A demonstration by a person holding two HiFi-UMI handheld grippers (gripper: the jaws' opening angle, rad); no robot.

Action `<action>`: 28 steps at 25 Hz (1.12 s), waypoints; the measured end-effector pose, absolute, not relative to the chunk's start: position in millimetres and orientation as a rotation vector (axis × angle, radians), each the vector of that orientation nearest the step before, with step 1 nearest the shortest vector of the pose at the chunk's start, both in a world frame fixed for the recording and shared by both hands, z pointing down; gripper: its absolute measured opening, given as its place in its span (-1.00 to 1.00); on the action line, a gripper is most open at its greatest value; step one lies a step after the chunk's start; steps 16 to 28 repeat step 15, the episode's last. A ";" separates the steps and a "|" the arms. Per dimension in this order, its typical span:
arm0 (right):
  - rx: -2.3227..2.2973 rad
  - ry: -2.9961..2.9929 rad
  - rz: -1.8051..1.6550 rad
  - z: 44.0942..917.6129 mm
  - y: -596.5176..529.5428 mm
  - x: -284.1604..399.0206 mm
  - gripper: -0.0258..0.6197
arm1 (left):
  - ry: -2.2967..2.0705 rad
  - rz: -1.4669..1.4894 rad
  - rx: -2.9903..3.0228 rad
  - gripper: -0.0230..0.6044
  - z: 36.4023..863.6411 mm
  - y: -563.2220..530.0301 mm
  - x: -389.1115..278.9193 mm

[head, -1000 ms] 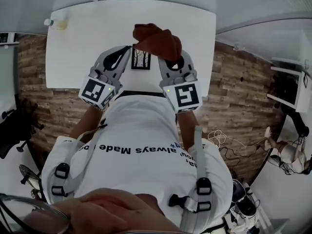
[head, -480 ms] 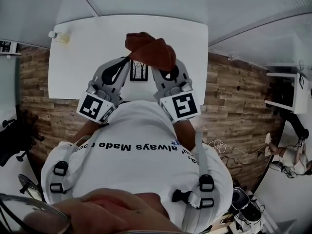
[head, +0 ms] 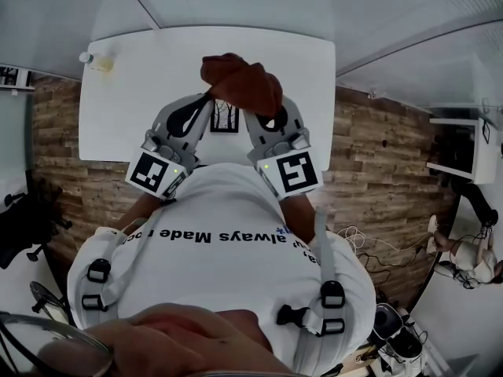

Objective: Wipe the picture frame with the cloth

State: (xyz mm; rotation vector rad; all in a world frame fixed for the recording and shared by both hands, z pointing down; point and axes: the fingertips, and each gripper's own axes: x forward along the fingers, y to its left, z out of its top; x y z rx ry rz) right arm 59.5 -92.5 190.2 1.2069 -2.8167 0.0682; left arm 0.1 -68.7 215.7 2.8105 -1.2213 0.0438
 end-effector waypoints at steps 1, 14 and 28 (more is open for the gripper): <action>1.199 -2.812 0.082 190.6 -91.3 58.8 -0.86 | -1.222 0.041 2.810 -0.92 215.5 -69.1 0.1; 1.198 -2.816 0.091 193.1 -93.5 59.4 -0.86 | -1.233 0.012 2.808 -0.92 216.1 -75.0 1.6; 1.199 -2.816 0.092 193.8 -94.5 60.8 -0.86 | -1.231 0.012 2.809 -0.92 216.6 -75.8 3.0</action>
